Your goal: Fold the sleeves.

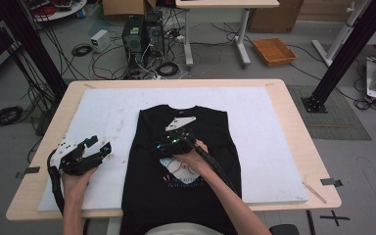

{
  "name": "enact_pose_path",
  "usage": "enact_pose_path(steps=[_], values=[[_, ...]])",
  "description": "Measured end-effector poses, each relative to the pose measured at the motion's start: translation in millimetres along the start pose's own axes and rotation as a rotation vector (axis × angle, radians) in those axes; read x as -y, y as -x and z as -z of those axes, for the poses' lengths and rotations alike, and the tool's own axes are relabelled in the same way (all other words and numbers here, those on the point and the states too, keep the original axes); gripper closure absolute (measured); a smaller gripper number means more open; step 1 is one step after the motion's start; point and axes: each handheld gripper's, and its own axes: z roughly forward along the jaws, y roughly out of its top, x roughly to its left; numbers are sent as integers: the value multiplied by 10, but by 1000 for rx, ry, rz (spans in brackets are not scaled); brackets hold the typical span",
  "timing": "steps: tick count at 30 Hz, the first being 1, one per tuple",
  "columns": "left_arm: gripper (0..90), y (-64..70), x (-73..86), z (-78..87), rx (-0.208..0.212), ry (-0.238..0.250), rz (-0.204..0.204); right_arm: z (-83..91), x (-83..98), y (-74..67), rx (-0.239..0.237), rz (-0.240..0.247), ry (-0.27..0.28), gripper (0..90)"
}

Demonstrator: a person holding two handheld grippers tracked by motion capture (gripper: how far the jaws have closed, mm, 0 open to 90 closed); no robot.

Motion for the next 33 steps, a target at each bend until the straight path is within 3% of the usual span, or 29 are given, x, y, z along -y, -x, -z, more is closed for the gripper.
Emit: enact_pose_path(steps=[2, 3, 4, 8, 9, 10, 11, 14, 17, 19, 26, 33], values=[[326, 1, 0, 0, 0, 0, -1, 57, 15, 31, 8, -4, -7, 370], [326, 2, 0, -1, 0, -1, -4, 200, 59, 113, 50, 3, -14, 305], [327, 3, 0, -2, 0, -1, -4, 286, 87, 159, 68, -2, -14, 304], [327, 7, -2, -6, -6, -5, -4, 637, 232, 400, 78, -55, 50, 251], [326, 7, -2, -6, -6, -5, -4, 637, 232, 400, 78, -55, 50, 251], [326, 9, -2, -7, -6, -6, -4, 790, 300, 515, 97, -67, 70, 223], [327, 9, -2, -7, -6, -6, -4, 790, 300, 515, 97, -67, 70, 223], [326, 7, -2, -8, -7, -6, -4, 1067, 435, 700, 173, -78, 85, 216], [327, 9, -2, -8, -6, -6, -3, 1138, 471, 734, 184, -81, 94, 216], [326, 12, -3, -7, -7, -10, -8, 1360, 595, 816, 224, -83, 124, 216], [326, 14, -2, -11, -9, -9, -1, 1712, 850, 1005, 297, -88, 141, 216], [327, 15, -3, -13, -10, -12, -10, 1933, 1130, 1112, 366, -120, 177, 217]])
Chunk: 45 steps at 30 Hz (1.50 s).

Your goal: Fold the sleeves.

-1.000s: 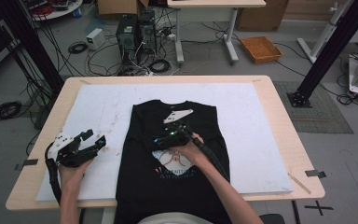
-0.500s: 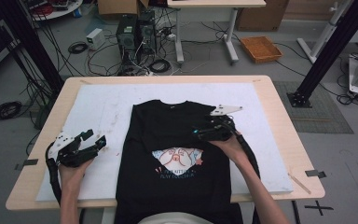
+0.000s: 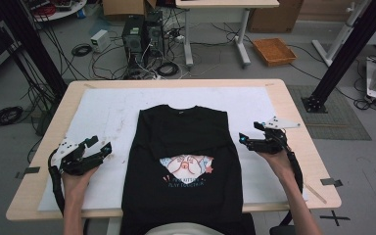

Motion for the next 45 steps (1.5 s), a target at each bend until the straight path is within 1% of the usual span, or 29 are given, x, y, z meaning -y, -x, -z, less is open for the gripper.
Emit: enact_pose_path(steps=[1, 2, 3, 5, 8, 10, 11, 13, 14, 15, 16, 18, 19, 20, 21, 22, 24, 25, 27, 28, 30, 32, 37, 38, 42, 43, 45], values=[[326, 0, -1, 0, -1, -2, -1, 11, 28, 9, 5, -4, 2, 217], [327, 1, -1, -1, -1, -2, 0, 23, 71, 28, 18, 3, -4, 217], [327, 2, -1, 0, -1, -3, -1, 32, 113, 40, 24, -6, -6, 218], [326, 2, -2, -1, -1, -3, -3, 42, 165, 55, 18, -16, -2, 218], [327, 2, -2, -1, -2, -4, -5, 66, 239, 51, 51, -14, 7, 218], [326, 2, -2, -2, -2, -5, -4, 72, 285, 47, 68, -15, 29, 226], [327, 2, -2, -2, -2, -4, -4, 77, 326, 47, 74, -20, 42, 240], [326, 8, 0, -1, -2, -3, -1, 70, 400, 54, 82, -43, 41, 246], [326, 11, 0, -1, -2, 1, -4, 83, 409, 45, 91, -50, 54, 247], [326, 11, 1, 0, -3, -2, -11, 103, 413, 34, 109, -36, 81, 248], [326, 13, 1, -1, -2, -2, -11, 107, 419, 25, 112, -34, 90, 248], [327, 13, 0, -4, -1, -3, -11, 103, 422, 15, 123, -34, 83, 236], [327, 12, -1, -6, 0, -7, -10, 99, 422, 13, 134, -37, 81, 208], [327, 12, -2, -7, 1, -8, -10, 96, 423, 15, 160, -43, 83, 204], [327, 14, -1, -8, 1, -6, -9, 99, 424, 11, 174, -51, 84, 204], [335, 11, -3, -5, 2, -12, -20, 98, 426, 7, 185, -53, 85, 204], [340, 23, -3, -13, -1, -12, -16, 95, 425, -6, 211, -52, 84, 187], [339, 24, -6, -14, -1, -21, -28, 92, 424, -11, 220, -50, 82, 182], [339, 33, -7, -20, -6, -25, -37, 80, 417, -2, 203, -51, 64, 182], [339, 39, -7, -25, -11, -25, -38, 76, 417, 4, 204, -52, 66, 182], [339, 43, -8, -27, -9, -29, -38, 84, 419, 12, 204, -66, 67, 182], [339, 41, -8, -28, -8, -29, -37, 86, 420, 24, 190, -72, 71, 183], [339, 36, -9, -29, -9, -34, -39, 86, 420, 9, 195, -61, 70, 185], [339, 38, -10, -33, -10, -34, -33, 87, 421, 15, 192, -65, 70, 185], [339, 41, -15, -46, -16, -46, -39, 98, 425, 34, 183, -82, 79, 186], [339, 50, -23, -69, -20, -72, -48, 104, 428, 37, 183, -86, 84, 188], [339, 57, -27, -80, -22, -87, -57, 106, 429, 34, 183, -91, 86, 188]])
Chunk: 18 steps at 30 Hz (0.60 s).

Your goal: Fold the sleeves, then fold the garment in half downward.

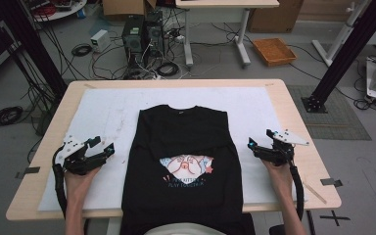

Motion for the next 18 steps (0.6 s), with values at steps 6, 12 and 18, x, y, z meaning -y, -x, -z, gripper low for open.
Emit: enact_pose_path(steps=[6, 12, 18], values=[[338, -5, -2, -4, 2, -5, 8, 3, 2, 14, -3, -6, 5, 191], [320, 16, -4, -6, -19, -8, -1, 0, 0, 6, -6, 3, -4, 223], [275, 15, -4, -1, -31, -4, 4, -10, -5, 10, -15, -2, -13, 228]])
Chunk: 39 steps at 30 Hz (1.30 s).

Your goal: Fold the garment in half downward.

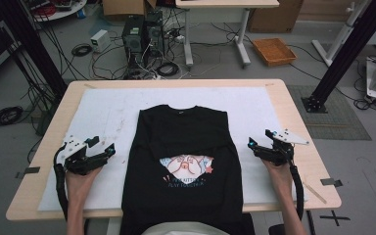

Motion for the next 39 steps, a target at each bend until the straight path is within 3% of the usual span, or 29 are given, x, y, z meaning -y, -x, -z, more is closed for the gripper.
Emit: enact_pose_path(steps=[5, 9, 12, 15, 18, 19, 20, 23, 29, 35, 37, 39], values=[[247, -4, -12, -16, -10, -25, 6, -6, -2, -16, 2, 17, -6, 219], [246, 38, -57, -56, 16, -73, -14, -11, -4, -12, -1, 23, -6, 219], [247, 95, -135, -107, 50, -73, -15, -12, -5, -18, 1, 24, -10, 217], [247, 143, -274, -188, 76, -95, -38, -17, -7, -27, 2, 28, -18, 214], [253, 198, -497, -292, 94, -134, -105, -25, -8, -27, 5, 36, -20, 214], [264, 198, -497, -292, 94, -134, -105, -25, -8, -27, 5, 36, -20, 214], [273, 210, -622, -374, 115, -149, -117, -25, -8, -27, 6, 35, -21, 214], [286, 191, -771, -498, 143, -169, -107, -24, -8, -29, 9, 37, -20, 214], [318, 178, -982, -751, 122, -246, -134, -26, -9, -32, 14, 34, -23, 214], [321, 107, -1119, -1073, 96, -279, -91, -26, -9, -38, 17, 35, -25, 213], [331, 103, -1141, -1135, 88, -298, -91, -27, -9, -40, 19, 40, -24, 214], [346, 103, -1182, -1311, 73, -327, -100, -29, -10, -42, 19, 41, -26, 214]])
